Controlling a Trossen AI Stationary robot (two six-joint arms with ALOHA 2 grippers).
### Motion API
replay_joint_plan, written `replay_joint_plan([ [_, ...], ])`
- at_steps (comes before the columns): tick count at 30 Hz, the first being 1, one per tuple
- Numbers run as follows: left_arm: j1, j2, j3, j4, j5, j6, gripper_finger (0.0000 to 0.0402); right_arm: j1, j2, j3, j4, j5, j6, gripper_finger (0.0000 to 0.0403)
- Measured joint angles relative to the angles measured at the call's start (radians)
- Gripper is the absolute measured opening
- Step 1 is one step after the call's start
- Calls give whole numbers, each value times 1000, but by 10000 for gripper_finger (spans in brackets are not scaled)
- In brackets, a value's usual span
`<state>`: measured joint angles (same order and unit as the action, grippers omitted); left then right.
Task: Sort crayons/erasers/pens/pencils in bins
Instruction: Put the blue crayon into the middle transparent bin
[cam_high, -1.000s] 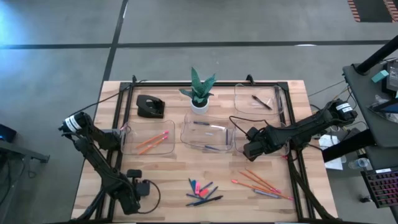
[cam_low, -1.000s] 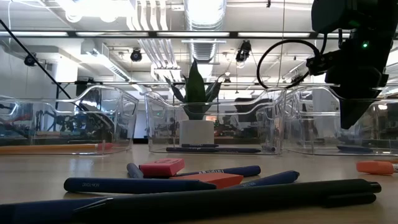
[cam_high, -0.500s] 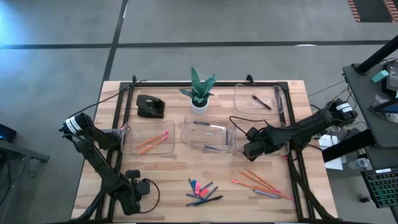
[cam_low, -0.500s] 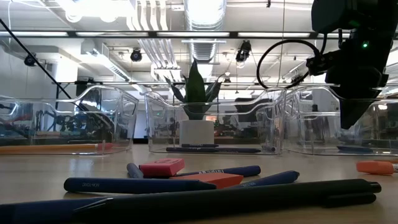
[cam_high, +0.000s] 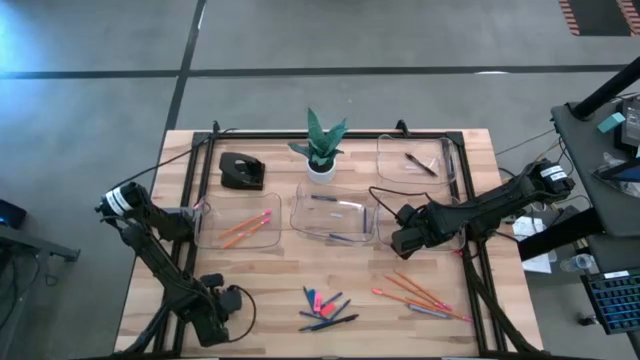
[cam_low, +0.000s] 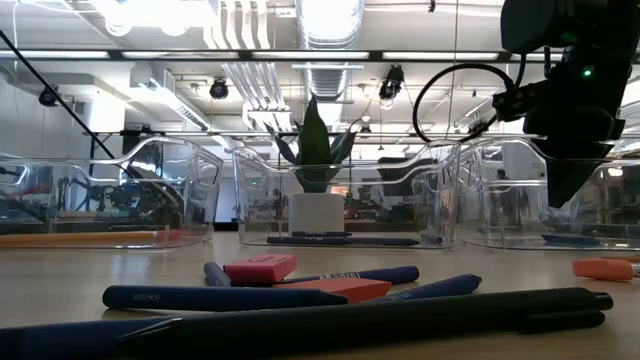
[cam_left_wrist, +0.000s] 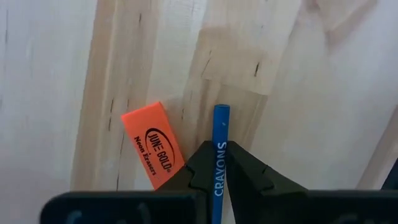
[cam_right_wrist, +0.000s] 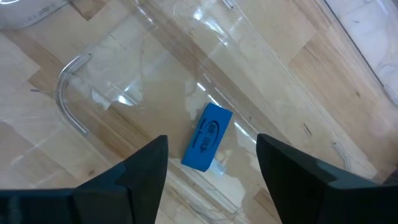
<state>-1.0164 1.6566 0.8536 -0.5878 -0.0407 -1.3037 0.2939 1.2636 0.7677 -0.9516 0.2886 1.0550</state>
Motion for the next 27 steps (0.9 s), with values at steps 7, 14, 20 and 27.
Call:
replay_joint_plan([
  [7,1,-8,31,32,-35,1,9,0,0,0,0,0,0,231],
  [14,6,-29,79,65,-221,39,9,0,0,21,-2,0,-8,231],
  [20,51,-34,125,162,-421,224,8,0,0,96,-3,2,-58,231],
  [27,194,-37,133,396,-602,594,8,1,0,202,0,125,-157,228],
])
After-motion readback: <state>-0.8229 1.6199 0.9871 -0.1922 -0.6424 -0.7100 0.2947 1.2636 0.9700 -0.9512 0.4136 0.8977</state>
